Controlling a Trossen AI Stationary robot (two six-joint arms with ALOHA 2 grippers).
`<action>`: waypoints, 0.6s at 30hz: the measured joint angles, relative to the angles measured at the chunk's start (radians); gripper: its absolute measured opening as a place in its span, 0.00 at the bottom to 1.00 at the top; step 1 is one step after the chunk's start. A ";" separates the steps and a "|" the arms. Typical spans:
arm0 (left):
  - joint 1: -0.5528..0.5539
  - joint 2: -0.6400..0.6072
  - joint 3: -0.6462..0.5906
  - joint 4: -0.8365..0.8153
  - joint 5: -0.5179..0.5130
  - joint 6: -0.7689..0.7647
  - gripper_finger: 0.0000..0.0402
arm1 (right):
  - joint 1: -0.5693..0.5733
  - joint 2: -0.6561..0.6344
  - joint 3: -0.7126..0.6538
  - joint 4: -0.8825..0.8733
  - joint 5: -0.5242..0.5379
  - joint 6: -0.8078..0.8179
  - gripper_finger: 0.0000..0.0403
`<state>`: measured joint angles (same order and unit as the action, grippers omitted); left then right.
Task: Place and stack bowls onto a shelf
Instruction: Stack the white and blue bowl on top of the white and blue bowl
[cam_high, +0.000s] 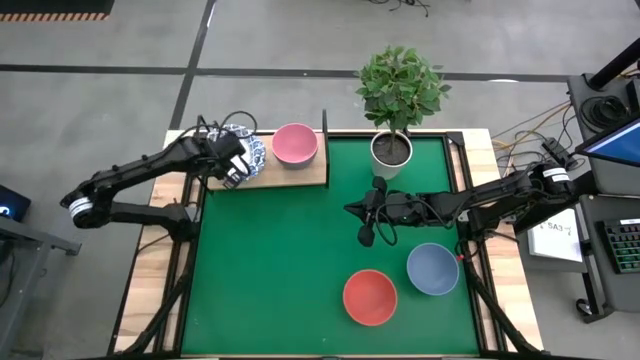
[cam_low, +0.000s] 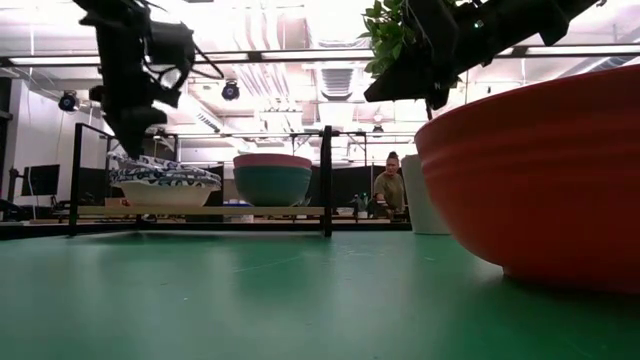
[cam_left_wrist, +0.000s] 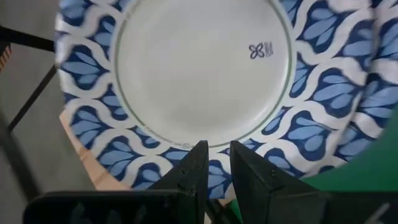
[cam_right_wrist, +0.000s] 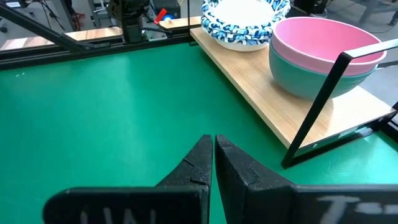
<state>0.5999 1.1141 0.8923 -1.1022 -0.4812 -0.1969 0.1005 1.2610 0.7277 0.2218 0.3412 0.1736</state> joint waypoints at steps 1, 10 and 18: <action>-0.001 0.013 -0.003 0.003 0.000 -0.007 0.12 | 0.001 0.000 0.000 0.000 0.000 0.001 0.02; -0.013 0.061 -0.003 0.105 0.181 0.007 0.12 | 0.016 0.000 0.000 -0.004 0.000 -0.001 0.02; -0.023 -0.020 0.006 0.093 0.201 0.029 0.12 | 0.015 0.000 0.000 -0.006 0.000 -0.001 0.02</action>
<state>0.5766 1.0939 0.8986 -1.0094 -0.2802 -0.1677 0.1158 1.2610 0.7277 0.2157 0.3412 0.1722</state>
